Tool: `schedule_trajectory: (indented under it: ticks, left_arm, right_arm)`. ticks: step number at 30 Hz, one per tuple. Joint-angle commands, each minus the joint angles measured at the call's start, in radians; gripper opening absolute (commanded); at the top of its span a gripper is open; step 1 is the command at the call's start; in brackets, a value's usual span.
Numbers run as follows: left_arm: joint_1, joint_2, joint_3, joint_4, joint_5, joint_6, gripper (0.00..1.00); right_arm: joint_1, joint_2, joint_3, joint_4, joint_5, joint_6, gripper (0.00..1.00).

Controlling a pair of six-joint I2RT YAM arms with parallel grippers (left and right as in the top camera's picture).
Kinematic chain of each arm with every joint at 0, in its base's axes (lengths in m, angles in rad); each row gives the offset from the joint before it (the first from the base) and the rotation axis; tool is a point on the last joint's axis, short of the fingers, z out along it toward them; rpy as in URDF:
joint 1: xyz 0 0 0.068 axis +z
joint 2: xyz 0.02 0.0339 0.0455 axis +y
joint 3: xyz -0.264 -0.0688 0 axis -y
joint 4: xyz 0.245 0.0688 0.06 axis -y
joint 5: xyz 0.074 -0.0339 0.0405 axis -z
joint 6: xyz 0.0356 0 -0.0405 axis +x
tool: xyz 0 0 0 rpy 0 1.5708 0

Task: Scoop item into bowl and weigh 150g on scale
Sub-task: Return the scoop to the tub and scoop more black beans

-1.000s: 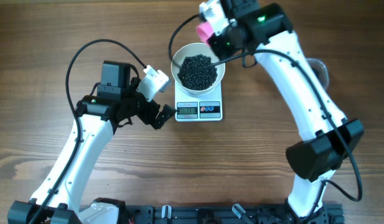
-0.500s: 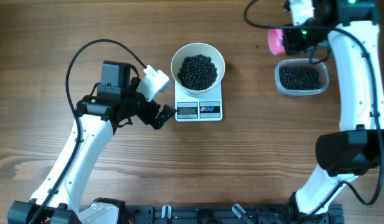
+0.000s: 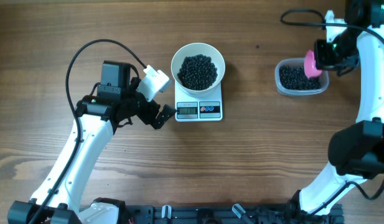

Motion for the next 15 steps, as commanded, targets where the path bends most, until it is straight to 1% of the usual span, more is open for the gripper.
schedule_trajectory:
  ticks: [1,11,15]
  left_arm:
    - [0.003,0.002,-0.004,0.000,0.019,0.005,1.00]
    - [0.003,0.002,-0.004,0.001,0.019,0.005,1.00]
    - [0.003,0.002,-0.004,0.000,0.019,0.005,1.00]
  right_arm:
    - [-0.003,-0.019,-0.083,0.031,0.076,0.013,0.04]
    - [-0.006,-0.019,-0.230,0.187,0.102,0.011,0.04]
    - [-0.006,-0.019,-0.270,0.221,0.094,0.010,0.04]
